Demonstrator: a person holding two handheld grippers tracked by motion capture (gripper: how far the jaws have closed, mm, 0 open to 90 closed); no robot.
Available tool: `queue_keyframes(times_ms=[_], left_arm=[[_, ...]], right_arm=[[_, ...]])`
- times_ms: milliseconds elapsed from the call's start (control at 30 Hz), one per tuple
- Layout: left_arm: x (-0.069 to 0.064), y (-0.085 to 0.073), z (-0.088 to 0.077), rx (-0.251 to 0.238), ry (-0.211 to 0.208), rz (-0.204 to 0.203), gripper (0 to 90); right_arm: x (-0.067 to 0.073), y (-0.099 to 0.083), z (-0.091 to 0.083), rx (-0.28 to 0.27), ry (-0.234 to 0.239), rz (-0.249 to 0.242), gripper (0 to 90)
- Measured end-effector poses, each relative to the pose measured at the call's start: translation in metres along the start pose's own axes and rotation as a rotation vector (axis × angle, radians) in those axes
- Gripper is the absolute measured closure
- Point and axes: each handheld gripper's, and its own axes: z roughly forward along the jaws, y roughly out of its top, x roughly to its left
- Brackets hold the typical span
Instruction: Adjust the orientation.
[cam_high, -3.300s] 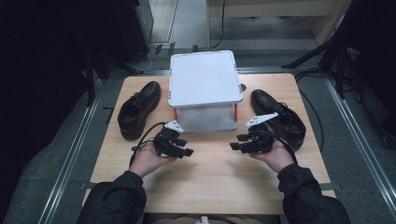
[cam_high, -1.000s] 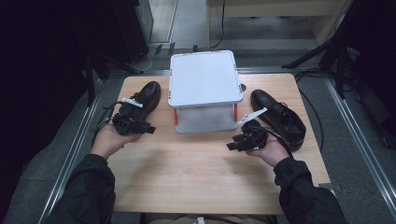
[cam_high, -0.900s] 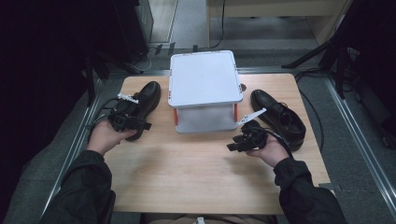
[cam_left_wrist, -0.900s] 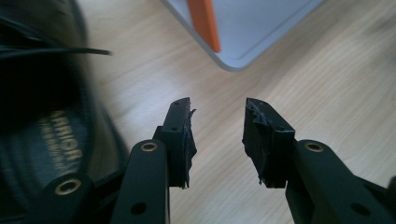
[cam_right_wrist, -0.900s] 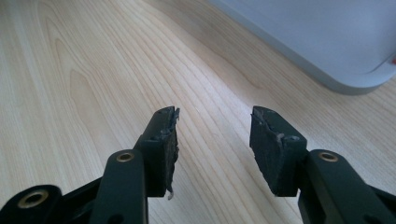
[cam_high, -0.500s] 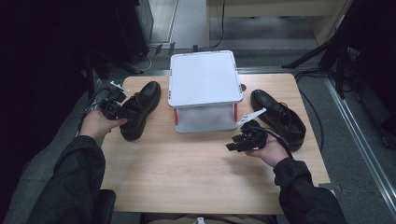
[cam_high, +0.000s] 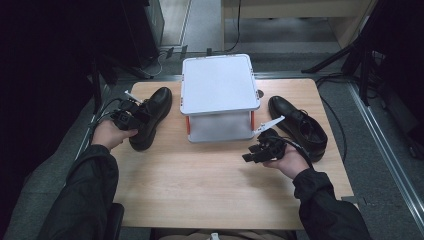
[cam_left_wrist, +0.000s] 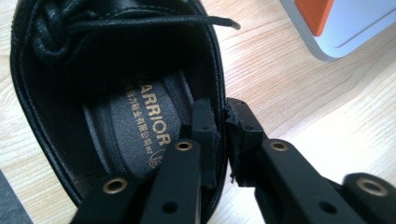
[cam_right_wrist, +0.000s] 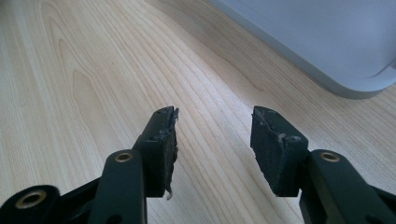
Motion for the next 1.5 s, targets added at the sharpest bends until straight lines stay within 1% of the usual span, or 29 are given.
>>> queue_keyframes(times_ms=[133,200,300,333,367,400,433,467,500,600,700,867,900,1000,1033,1067,1133,1167,1233,1300,1333,1400,1500], left_arm=[[0.0,0.001,0.0,0.008,0.002,-0.009,84.0],[-0.001,0.003,0.0,0.012,-0.002,-0.031,84.4],[-0.003,0.009,0.0,0.032,0.002,-0.05,84.6],[-0.005,0.012,-0.001,0.033,0.003,-0.06,84.6],[-0.009,0.018,-0.001,0.03,0.002,-0.076,84.7],[-0.009,0.018,-0.001,0.03,0.002,-0.076,84.8],[-0.012,0.023,-0.001,0.027,0.001,-0.094,84.8],[-0.014,0.025,-0.001,0.025,0.001,-0.096,84.7],[-0.017,0.029,0.0,0.024,0.0,-0.11,84.8],[-0.026,0.037,0.005,0.032,0.007,-0.124,84.6],[-0.033,0.043,0.012,0.041,0.003,-0.134,84.4],[-0.034,0.042,0.018,0.042,-0.015,-0.154,83.8],[-0.034,0.041,0.019,0.032,-0.022,-0.161,83.5],[-0.033,0.039,0.018,0.029,-0.026,-0.17,81.8],[-0.032,0.039,0.019,0.033,-0.016,-0.172,76.9],[-0.032,0.039,0.019,0.033,-0.016,-0.172,72.4],[-0.032,0.04,0.016,0.024,-0.04,-0.192,70.7],[-0.032,0.04,0.013,0.016,-0.042,-0.196,69.9],[-0.032,0.042,0.004,0.0,-0.034,-0.185,69.2],[-0.029,0.043,-0.004,-0.014,-0.032,-0.191,68.4],[-0.026,0.043,-0.011,-0.029,-0.03,-0.204,68.4],[-0.02,0.043,-0.021,-0.032,-0.013,-0.212,68.4],[-0.008,0.039,-0.032,-0.037,-0.004,-0.244,68.0]], right_arm=[[0.0,0.0,0.0,0.0,0.0,0.0,51.1],[0.0,0.0,0.0,-0.001,0.0,0.0,51.2],[0.0,0.0,0.0,-0.001,0.0,-0.002,51.3],[0.0,0.0,0.0,0.0,0.0,-0.002,51.3],[0.0,0.0,0.001,0.003,-0.001,-0.002,51.4],[0.0,0.0,0.001,0.003,-0.001,-0.002,51.4],[0.0,0.0,0.001,0.003,-0.001,-0.001,51.4],[0.0,0.0,0.0,0.003,-0.001,-0.002,51.4],[0.0,0.0,0.0,0.002,-0.001,-0.003,51.4],[-0.001,0.0,0.0,0.004,-0.002,-0.001,51.4],[-0.001,0.0,-0.001,0.003,-0.002,-0.004,51.5],[-0.001,-0.001,-0.001,0.005,-0.004,-0.006,51.4],[-0.001,-0.001,-0.001,0.006,-0.002,-0.006,51.4],[-0.001,-0.001,0.0,0.008,0.0,-0.007,51.4],[0.0,0.0,0.001,0.009,0.0,-0.008,51.3],[0.0,0.0,0.001,0.013,0.0,-0.005,51.3],[0.0,0.0,0.002,0.015,0.002,-0.005,51.2],[0.001,0.0,0.002,0.014,0.003,-0.008,51.2],[0.001,0.0,0.002,0.014,0.003,-0.01,51.1],[0.0,0.0,0.002,0.016,0.003,-0.007,51.1],[0.0,0.0,0.002,0.016,0.002,-0.006,51.1],[0.0,-0.001,0.001,0.014,0.002,-0.005,51.1],[0.0,-0.001,0.001,0.013,0.003,-0.004,51.0]])
